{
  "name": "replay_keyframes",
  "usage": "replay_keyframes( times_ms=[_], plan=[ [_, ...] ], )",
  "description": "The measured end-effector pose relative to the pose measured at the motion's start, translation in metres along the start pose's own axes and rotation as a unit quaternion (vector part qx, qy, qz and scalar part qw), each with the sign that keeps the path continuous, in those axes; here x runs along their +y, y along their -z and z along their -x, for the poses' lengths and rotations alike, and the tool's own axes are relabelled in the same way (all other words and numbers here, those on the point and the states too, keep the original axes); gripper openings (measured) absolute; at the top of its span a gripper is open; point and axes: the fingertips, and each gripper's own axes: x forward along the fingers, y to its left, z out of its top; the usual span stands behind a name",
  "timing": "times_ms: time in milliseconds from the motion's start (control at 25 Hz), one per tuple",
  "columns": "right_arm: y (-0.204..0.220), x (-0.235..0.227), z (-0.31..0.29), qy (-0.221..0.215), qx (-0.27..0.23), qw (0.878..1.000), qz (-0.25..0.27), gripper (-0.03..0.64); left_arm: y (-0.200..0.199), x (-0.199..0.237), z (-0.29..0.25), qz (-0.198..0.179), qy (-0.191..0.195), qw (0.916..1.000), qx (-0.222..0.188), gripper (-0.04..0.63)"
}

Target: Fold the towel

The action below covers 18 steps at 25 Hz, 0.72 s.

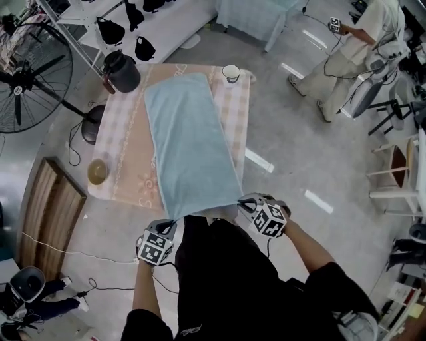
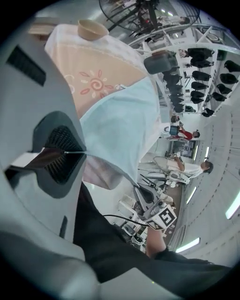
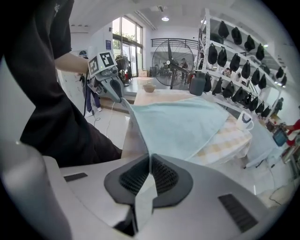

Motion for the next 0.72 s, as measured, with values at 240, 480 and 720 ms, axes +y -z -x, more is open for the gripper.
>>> replay_keyframes(
  times_ms=[240,480,720],
  plan=[
    [-0.043,-0.047,0.025,0.044,-0.033,0.998,0.002,0.018,-0.059,0.042,0.023,0.010,-0.035,0.9977,-0.058,0.014],
    [-0.082,-0.103,0.033,0.093,-0.052,0.994,-0.010,0.018,-0.118,0.090,0.034,0.011,-0.068,0.9923,-0.103,0.014],
    [-0.114,-0.144,0.036,0.108,-0.058,0.992,-0.027,0.018,-0.158,0.129,0.046,0.013,-0.078,0.9887,-0.127,0.014]
  ],
)
